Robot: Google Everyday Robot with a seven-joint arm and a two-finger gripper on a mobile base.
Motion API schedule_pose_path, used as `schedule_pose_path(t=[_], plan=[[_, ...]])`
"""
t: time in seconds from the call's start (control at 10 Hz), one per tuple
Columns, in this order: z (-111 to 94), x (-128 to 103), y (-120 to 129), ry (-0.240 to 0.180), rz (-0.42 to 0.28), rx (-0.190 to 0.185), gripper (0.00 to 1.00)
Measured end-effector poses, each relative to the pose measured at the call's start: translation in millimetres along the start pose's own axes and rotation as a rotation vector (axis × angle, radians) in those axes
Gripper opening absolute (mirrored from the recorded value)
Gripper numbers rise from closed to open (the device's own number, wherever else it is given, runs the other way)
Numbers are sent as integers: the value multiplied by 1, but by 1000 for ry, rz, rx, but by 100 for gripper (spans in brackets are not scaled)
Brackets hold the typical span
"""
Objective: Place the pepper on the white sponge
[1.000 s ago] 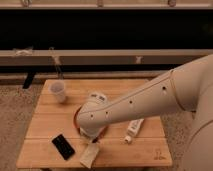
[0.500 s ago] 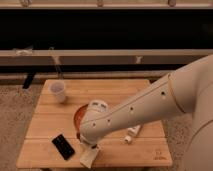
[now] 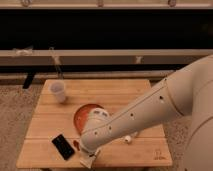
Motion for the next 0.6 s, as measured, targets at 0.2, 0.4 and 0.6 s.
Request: schedule_pose_path(t=[0.2,0.4,0.6], plan=[[6,5,5,-3,10,-18,0],[9,11,7,-1,28,-23,0],[13,18,8,10,44,-23,0]])
